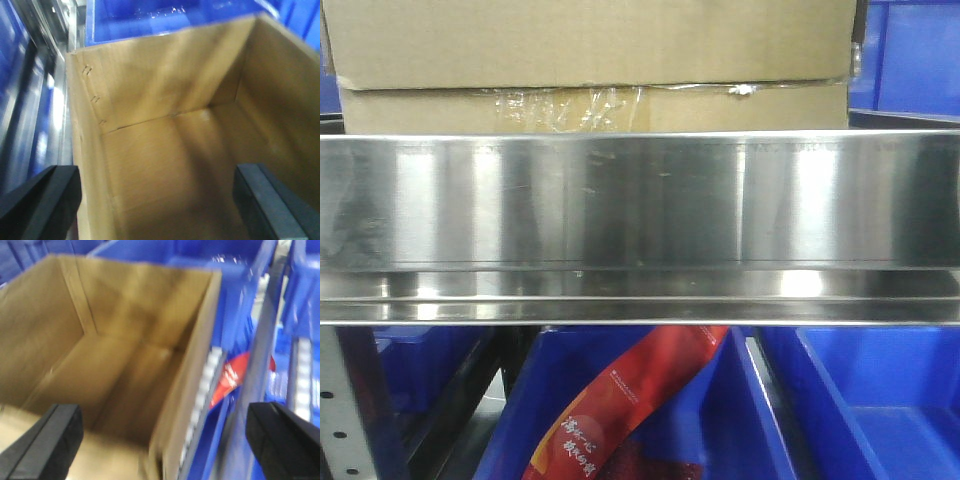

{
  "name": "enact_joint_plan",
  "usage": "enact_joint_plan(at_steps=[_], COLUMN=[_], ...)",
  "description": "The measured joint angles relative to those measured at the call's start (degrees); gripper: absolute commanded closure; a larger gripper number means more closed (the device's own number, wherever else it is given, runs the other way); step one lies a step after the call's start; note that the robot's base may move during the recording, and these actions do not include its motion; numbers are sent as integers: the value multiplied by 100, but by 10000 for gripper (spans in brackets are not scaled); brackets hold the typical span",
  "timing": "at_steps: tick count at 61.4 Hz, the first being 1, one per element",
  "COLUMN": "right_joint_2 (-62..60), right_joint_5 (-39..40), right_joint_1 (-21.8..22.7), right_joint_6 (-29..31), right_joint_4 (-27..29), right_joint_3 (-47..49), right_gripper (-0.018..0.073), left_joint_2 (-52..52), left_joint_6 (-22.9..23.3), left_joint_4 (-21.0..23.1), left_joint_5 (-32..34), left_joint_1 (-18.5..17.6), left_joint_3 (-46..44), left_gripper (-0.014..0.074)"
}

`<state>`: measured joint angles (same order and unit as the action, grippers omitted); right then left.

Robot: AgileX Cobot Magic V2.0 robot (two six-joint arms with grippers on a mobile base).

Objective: Grab carton from right shelf to conveyor

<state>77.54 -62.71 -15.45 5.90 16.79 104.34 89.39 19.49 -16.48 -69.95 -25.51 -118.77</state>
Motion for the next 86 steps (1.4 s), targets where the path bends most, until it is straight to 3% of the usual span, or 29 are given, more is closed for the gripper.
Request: enact_joint_plan(at_steps=[6,15,49,86], right_joint_2=[331,863,2159,2330], right_joint_5=[-214,-347,-298,-68], right_joint_1=[0,0,0,0], right_joint_6=[0,0,11,11], right_joint_4=[0,-12,-200,-200], right_joint_3=[438,890,976,976], right_gripper=[0,0,0,0], left_joint_2=[97,294,946,946], left_joint_6=[10,10,10,-89], left_joint_4=[258,279,176,193], left_joint_5=[-37,-41,-41,-41], left_joint_1=[381,602,614,773], left_joint_3=[-24,-24,-28,349], left_gripper=[79,79,79,79])
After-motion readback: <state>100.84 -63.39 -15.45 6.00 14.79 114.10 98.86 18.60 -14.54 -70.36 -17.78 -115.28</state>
